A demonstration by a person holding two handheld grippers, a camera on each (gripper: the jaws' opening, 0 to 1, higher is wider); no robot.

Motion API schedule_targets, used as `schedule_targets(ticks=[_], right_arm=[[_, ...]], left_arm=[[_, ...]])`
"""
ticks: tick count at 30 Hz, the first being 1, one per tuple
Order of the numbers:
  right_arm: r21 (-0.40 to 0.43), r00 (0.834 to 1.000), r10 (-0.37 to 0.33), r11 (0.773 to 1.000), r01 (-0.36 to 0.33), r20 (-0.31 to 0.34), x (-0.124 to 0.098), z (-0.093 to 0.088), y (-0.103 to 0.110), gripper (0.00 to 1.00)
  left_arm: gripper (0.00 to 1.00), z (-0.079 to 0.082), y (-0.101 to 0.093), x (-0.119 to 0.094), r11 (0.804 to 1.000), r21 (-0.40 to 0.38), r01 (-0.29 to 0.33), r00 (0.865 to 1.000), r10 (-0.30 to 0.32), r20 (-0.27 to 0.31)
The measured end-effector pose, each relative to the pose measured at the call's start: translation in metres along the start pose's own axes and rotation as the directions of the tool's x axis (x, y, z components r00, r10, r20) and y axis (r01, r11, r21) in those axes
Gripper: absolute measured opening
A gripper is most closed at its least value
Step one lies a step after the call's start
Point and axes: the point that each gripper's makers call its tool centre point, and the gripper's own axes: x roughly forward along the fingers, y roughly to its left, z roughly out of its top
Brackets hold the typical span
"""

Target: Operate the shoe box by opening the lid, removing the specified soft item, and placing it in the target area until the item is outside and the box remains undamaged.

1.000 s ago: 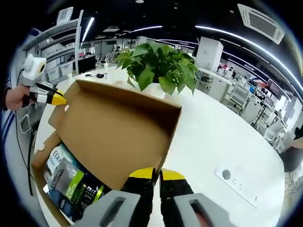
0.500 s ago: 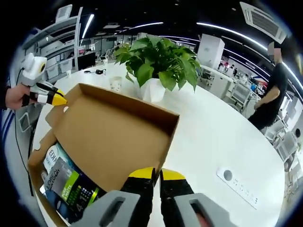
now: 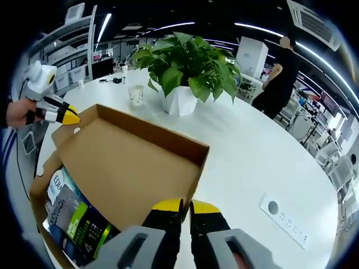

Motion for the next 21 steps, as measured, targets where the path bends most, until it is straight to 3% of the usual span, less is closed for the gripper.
schedule_targets(ticks=[21], right_arm=[[-0.012,0.999,0.016,1.0,-0.017,-0.045,0.01,-0.013,0.004,0.02]], left_arm=[[0.07,-0.013,0.001,0.016,1.0,0.012,-0.006,0.998,0.007,-0.062]])
